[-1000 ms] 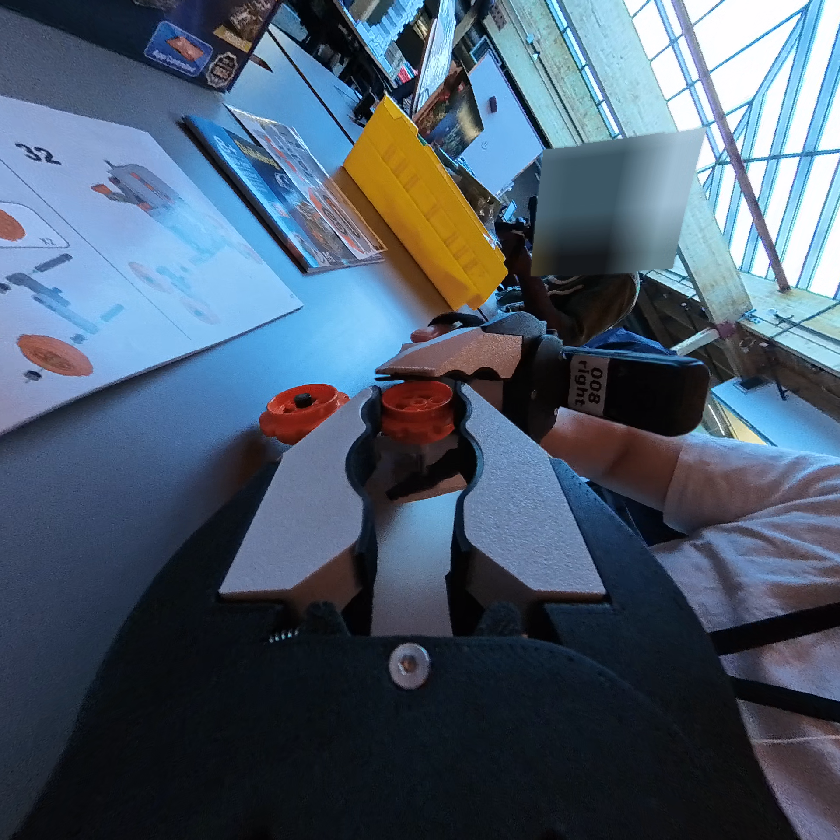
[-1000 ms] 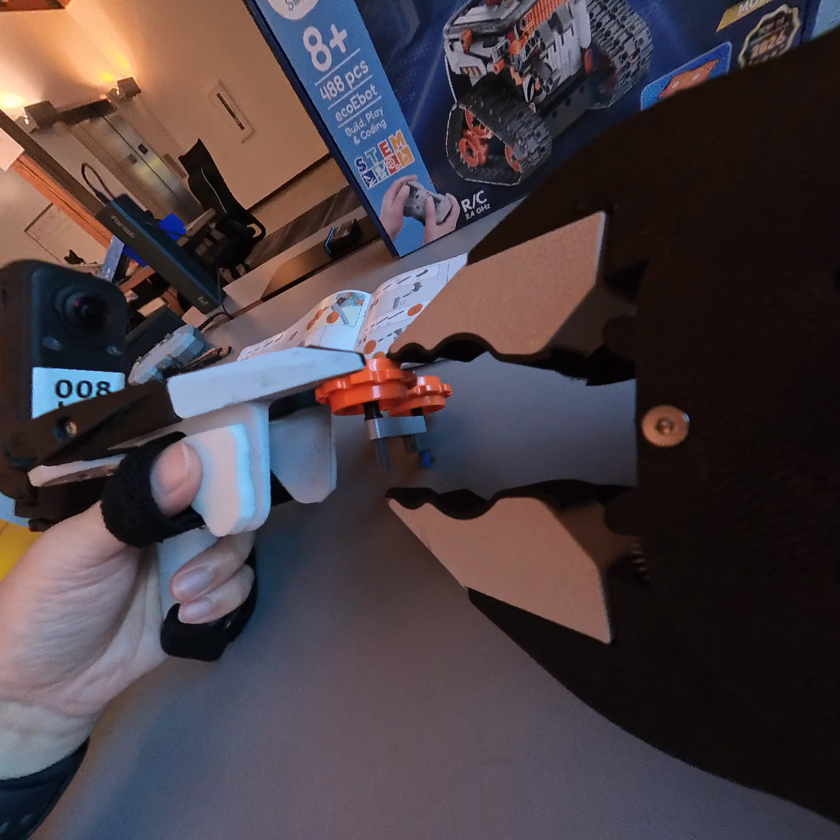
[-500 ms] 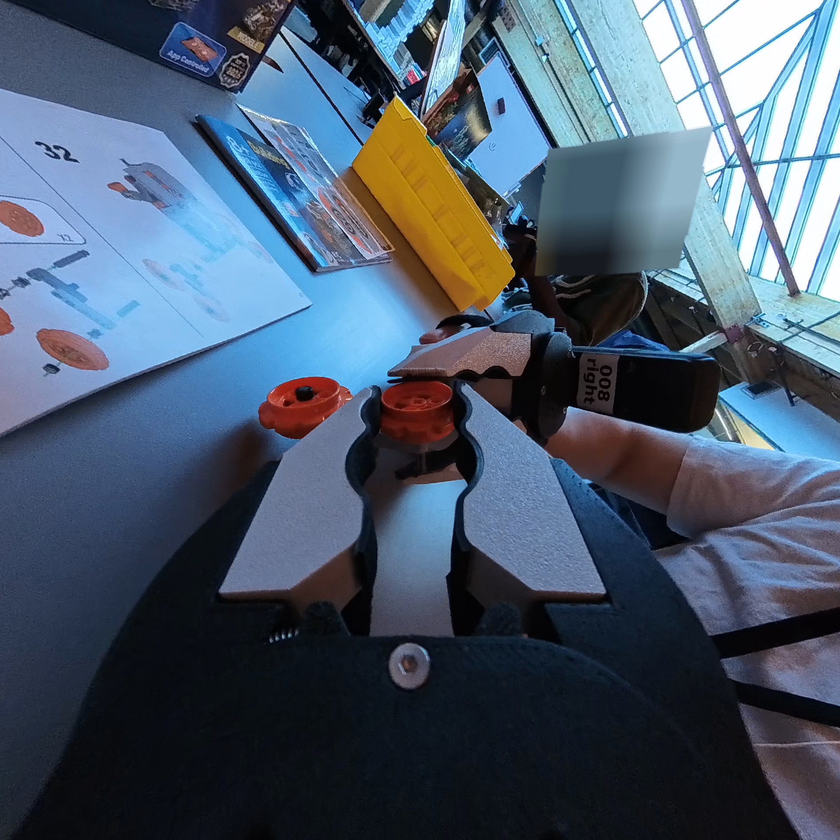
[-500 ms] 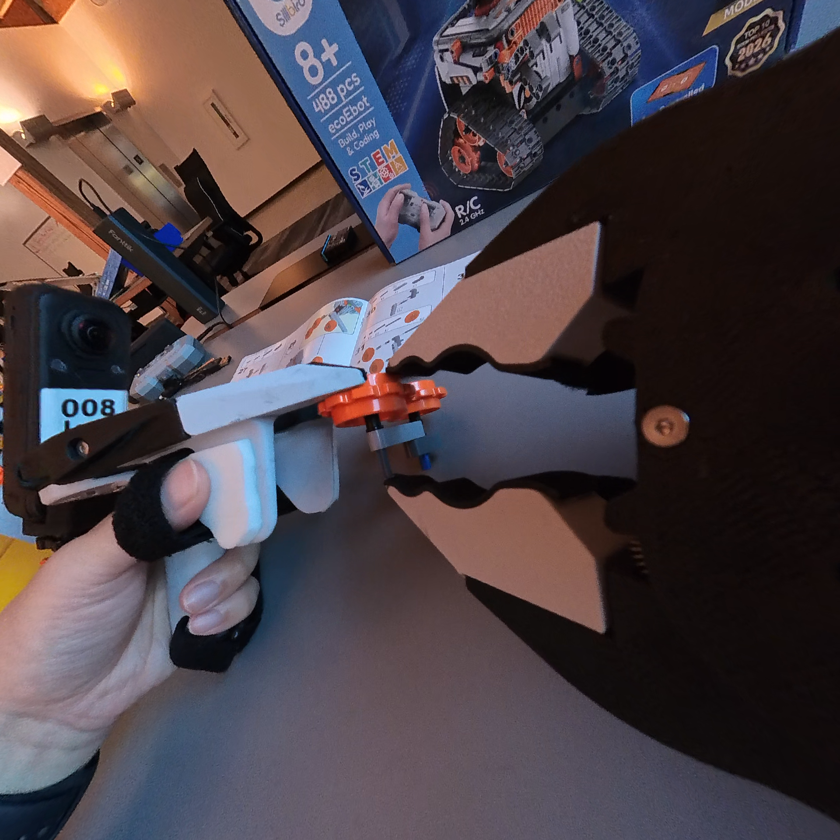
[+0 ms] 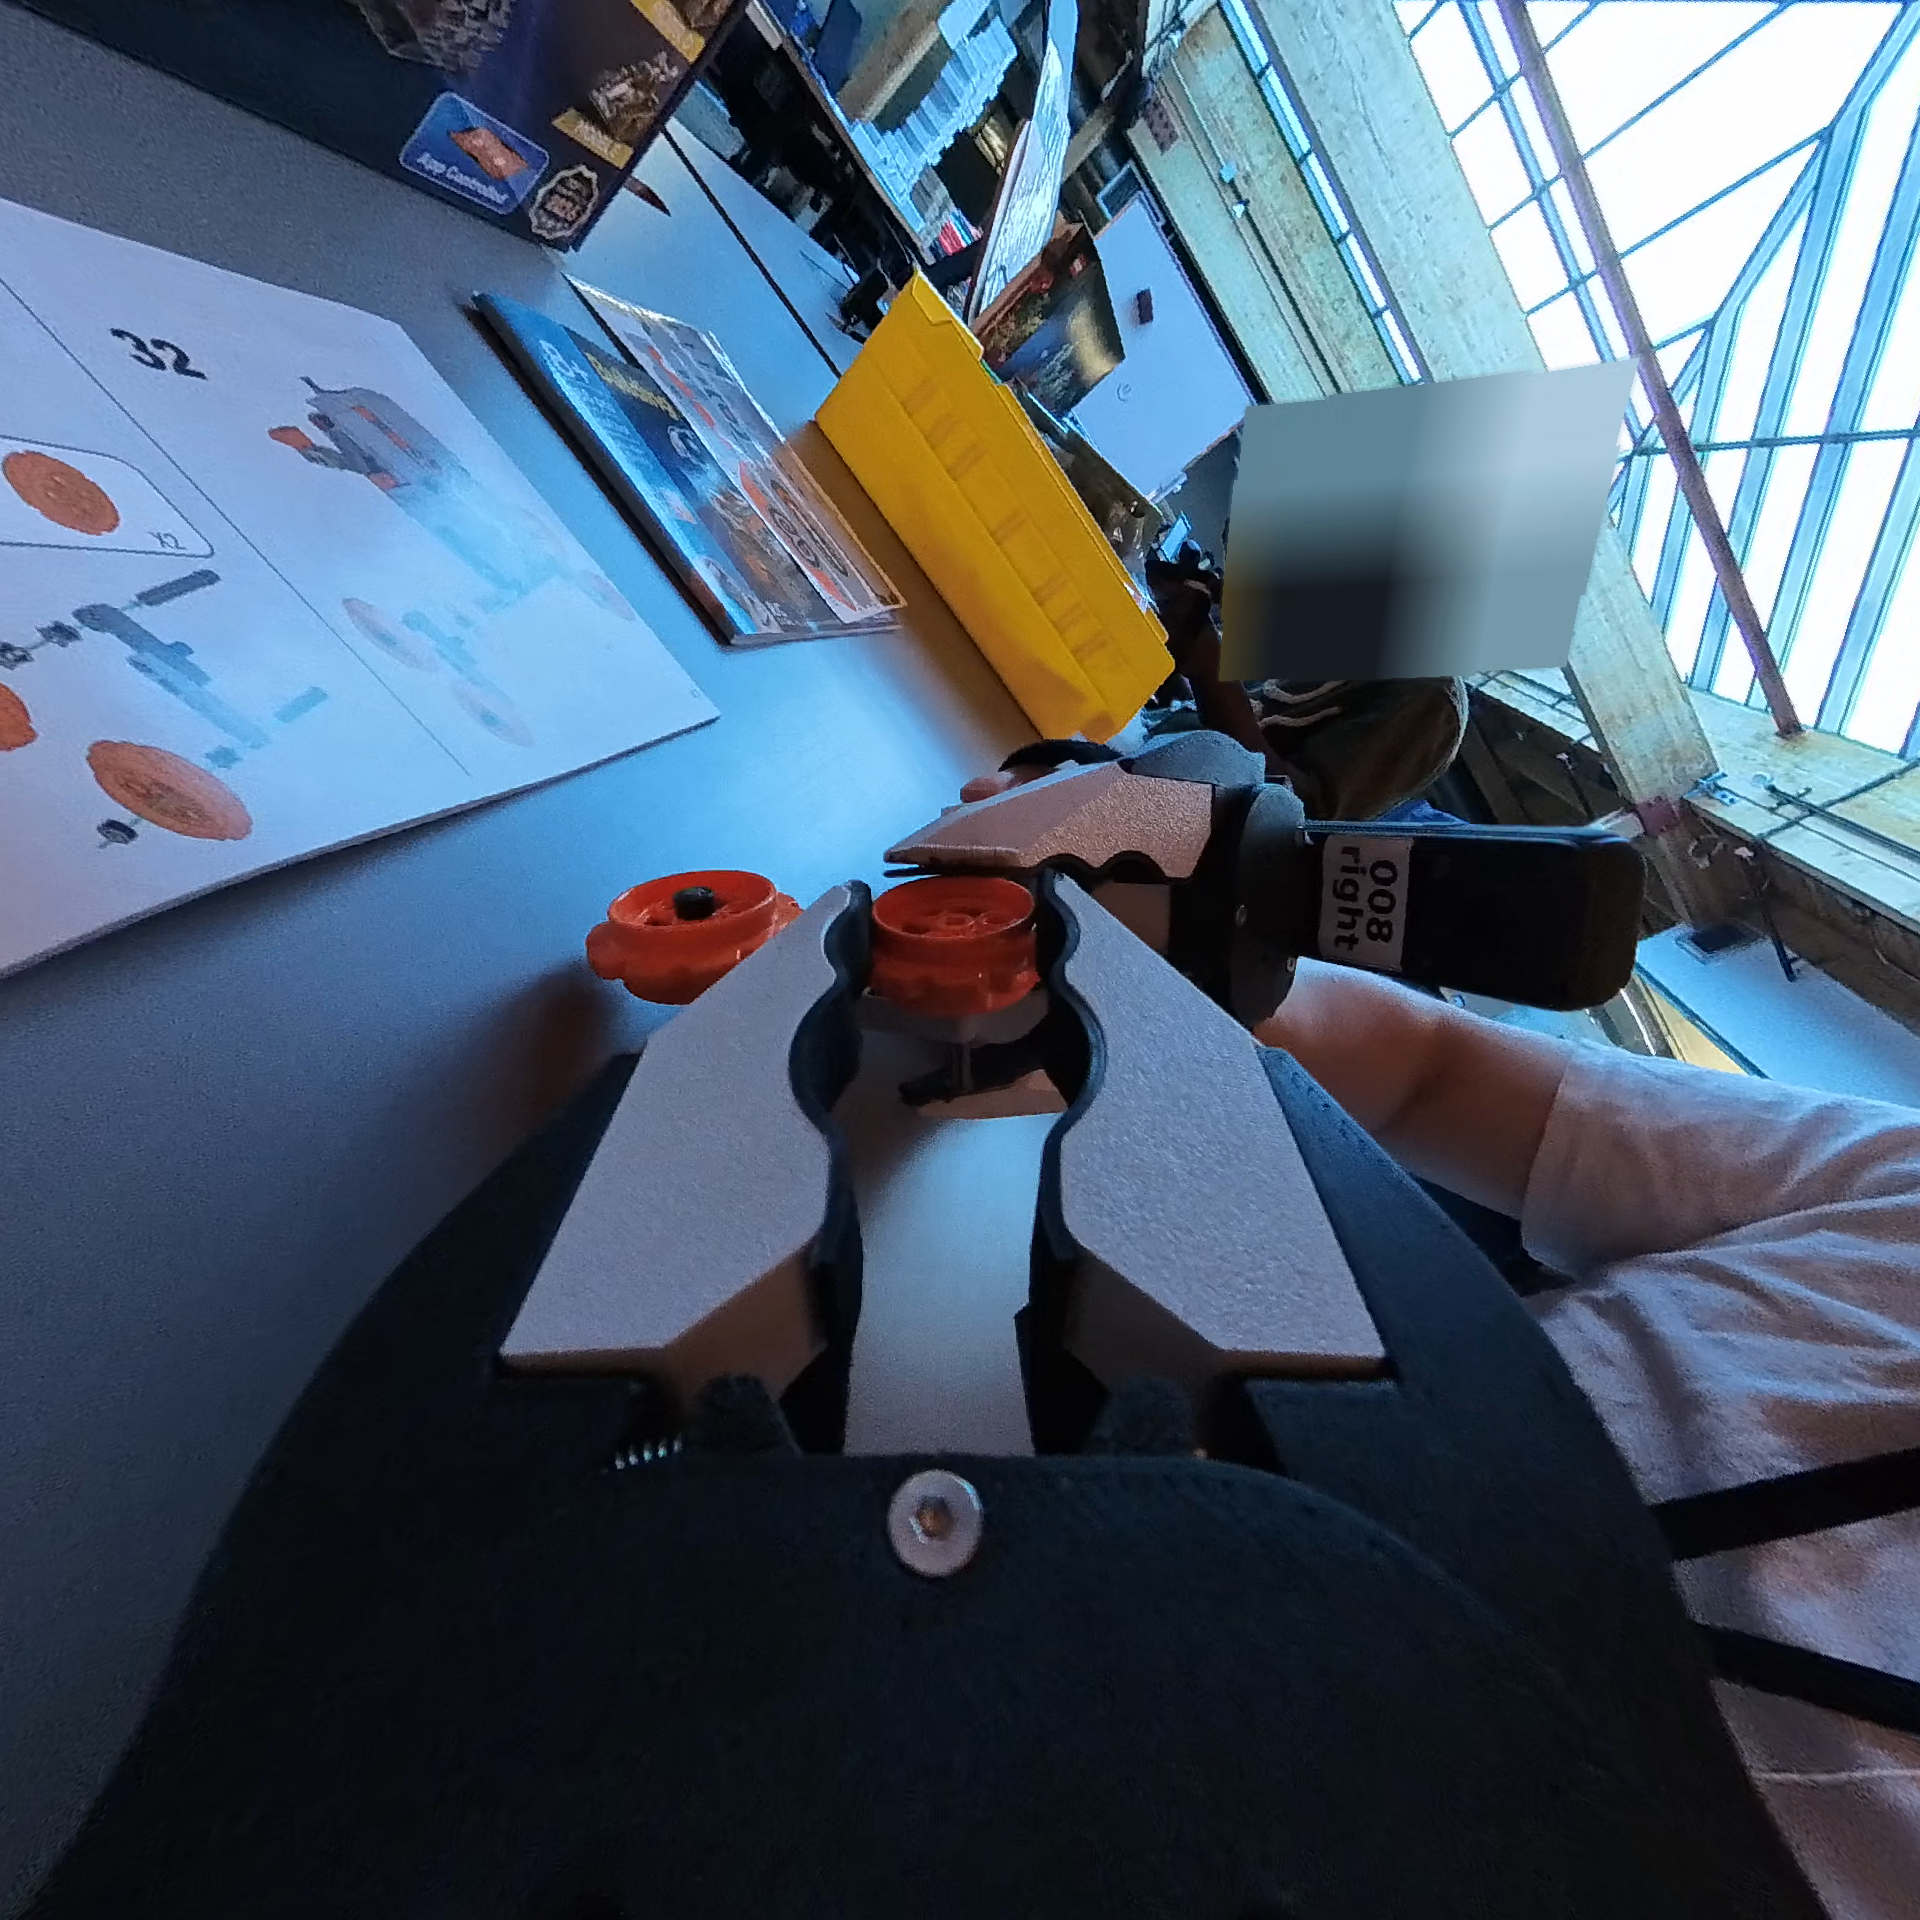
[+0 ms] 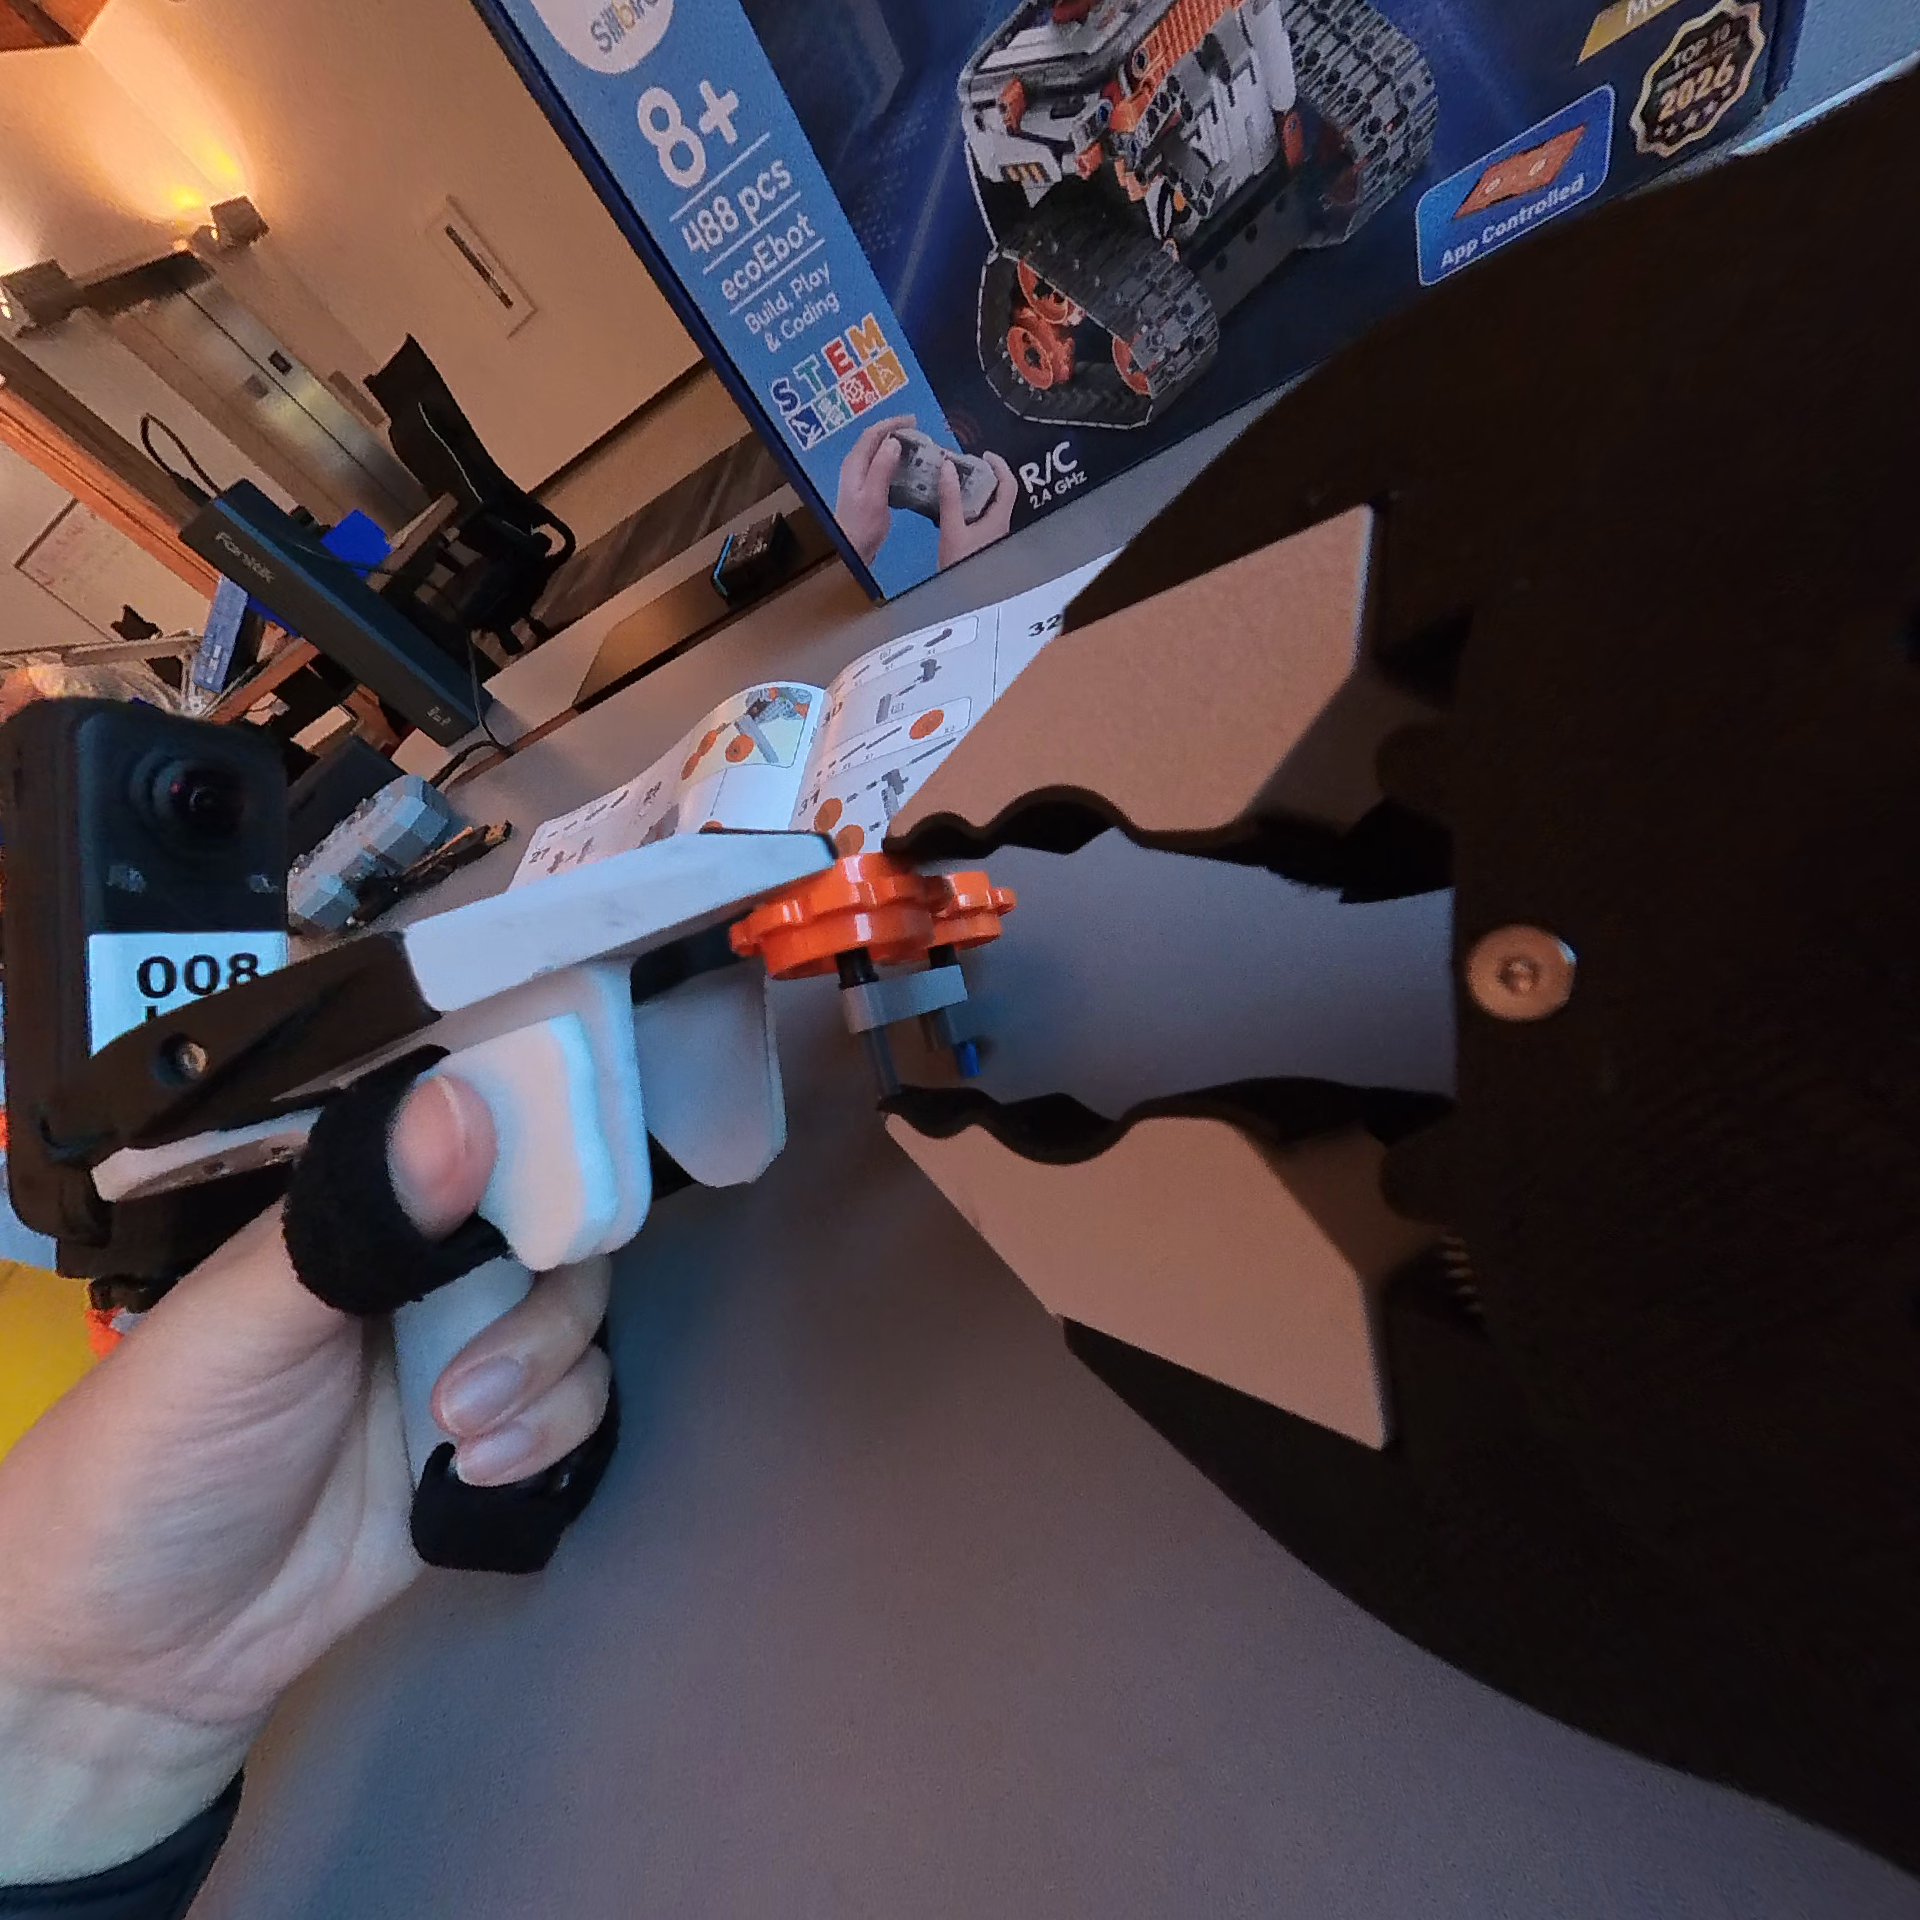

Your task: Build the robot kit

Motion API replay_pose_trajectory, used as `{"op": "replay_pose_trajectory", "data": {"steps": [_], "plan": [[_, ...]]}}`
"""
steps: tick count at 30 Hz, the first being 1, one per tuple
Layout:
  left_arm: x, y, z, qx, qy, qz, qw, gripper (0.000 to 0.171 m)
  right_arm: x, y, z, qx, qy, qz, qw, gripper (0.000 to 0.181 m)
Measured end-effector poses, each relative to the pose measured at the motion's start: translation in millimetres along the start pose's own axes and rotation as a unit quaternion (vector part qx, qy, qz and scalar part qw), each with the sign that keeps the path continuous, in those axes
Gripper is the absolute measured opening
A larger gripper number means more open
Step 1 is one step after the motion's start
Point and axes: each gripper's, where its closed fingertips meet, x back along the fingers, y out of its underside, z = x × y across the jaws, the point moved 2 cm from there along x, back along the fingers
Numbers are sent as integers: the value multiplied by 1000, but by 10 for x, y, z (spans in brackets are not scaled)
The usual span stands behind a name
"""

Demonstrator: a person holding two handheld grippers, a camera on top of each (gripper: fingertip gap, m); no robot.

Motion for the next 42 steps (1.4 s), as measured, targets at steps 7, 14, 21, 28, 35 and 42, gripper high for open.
{"op": "replay_pose_trajectory", "data": {"steps": [7,14,21,28,35,42], "plan": [[2,8,1,-15,-10,-2,1000,30,-1,-2,-9,-12,-7,-8,1000,43],[2,8,-2,-18,-20,5,1000,30,-4,-1,-4,-16,-12,-27,999,42],[-2,-19,5,-12,-23,24,999,30,-6,-11,30,-16,-8,-37,999,42],[-3,-35,11,0,-21,34,999,31,-4,-20,50,-16,-10,-42,999,42],[-5,-47,7,3,-24,41,999,31,-11,-18,63,-22,-8,-50,998,42],[-12,-35,-7,5,-28,40,999,31,-13,0,56,-25,-12,-57,998,41]]}}
